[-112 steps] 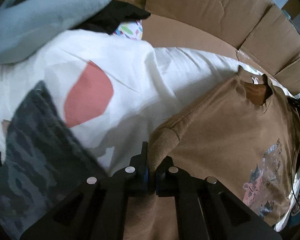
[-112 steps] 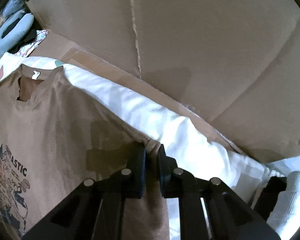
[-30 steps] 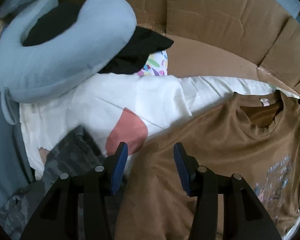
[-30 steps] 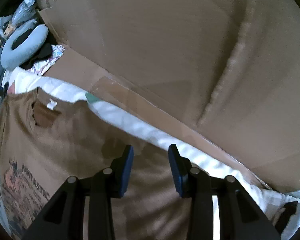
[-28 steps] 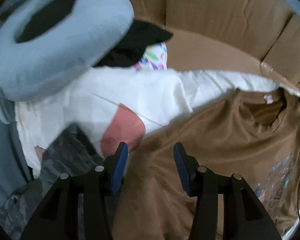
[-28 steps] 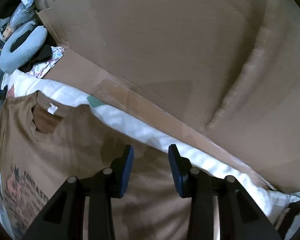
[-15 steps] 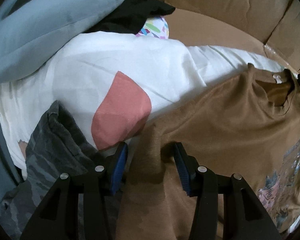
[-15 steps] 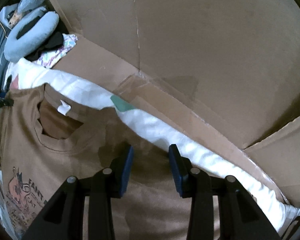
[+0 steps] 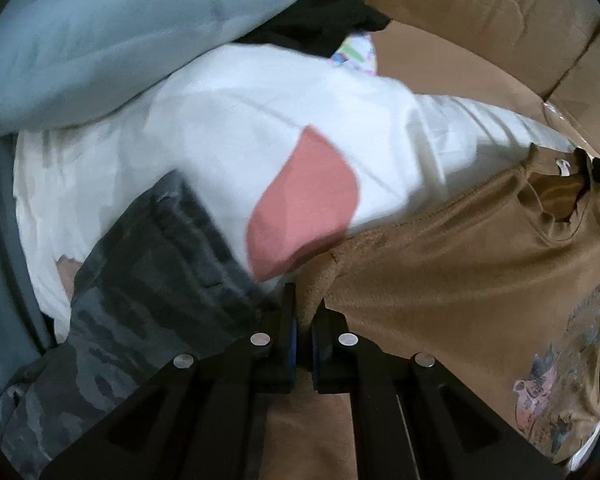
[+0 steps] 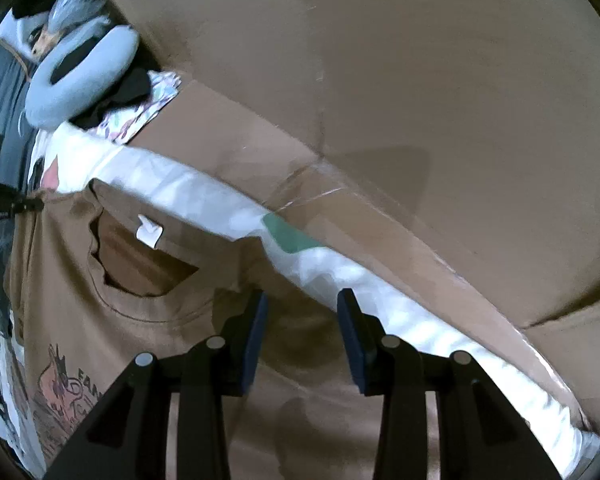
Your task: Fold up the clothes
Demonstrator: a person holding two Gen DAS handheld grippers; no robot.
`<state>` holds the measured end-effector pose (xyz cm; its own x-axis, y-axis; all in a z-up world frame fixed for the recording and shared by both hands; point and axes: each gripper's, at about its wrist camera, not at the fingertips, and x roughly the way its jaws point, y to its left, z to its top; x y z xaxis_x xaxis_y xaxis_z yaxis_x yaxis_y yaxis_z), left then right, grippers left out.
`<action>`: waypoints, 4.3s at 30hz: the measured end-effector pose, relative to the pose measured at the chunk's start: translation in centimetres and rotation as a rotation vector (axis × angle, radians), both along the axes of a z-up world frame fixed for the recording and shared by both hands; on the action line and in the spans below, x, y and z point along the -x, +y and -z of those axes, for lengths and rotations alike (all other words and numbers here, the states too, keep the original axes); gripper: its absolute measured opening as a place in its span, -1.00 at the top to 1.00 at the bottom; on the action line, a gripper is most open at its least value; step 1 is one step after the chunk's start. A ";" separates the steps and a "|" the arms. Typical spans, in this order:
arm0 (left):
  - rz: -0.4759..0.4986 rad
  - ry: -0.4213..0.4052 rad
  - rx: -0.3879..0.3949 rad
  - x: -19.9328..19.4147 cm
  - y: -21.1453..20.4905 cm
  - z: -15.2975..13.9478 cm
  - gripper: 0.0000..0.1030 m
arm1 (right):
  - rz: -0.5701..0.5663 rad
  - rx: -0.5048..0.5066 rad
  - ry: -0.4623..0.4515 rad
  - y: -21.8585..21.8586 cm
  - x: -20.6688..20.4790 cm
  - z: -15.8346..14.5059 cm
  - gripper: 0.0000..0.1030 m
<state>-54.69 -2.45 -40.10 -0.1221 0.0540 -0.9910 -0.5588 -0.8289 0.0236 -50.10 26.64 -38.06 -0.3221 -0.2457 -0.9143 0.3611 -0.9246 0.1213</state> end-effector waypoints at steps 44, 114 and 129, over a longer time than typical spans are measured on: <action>0.318 0.100 -0.131 -3.1 16.3 -1.3 0.07 | -0.030 0.070 -0.042 -1.1 1.7 1.4 0.53; 0.148 -0.047 -0.271 -26.8 14.1 -6.2 -0.14 | 0.066 -0.317 0.008 19.7 -17.1 -6.5 0.29; 0.159 -0.116 -0.286 -28.5 14.4 -5.0 -0.14 | 0.210 -0.145 -0.069 19.0 -18.2 -2.8 0.29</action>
<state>-26.21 11.91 -35.14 0.0230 0.3405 -0.9400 -0.6670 -0.6951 -0.2682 -31.92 45.67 -35.25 -0.2878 -0.0447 -0.9567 0.1552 -0.9879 -0.0005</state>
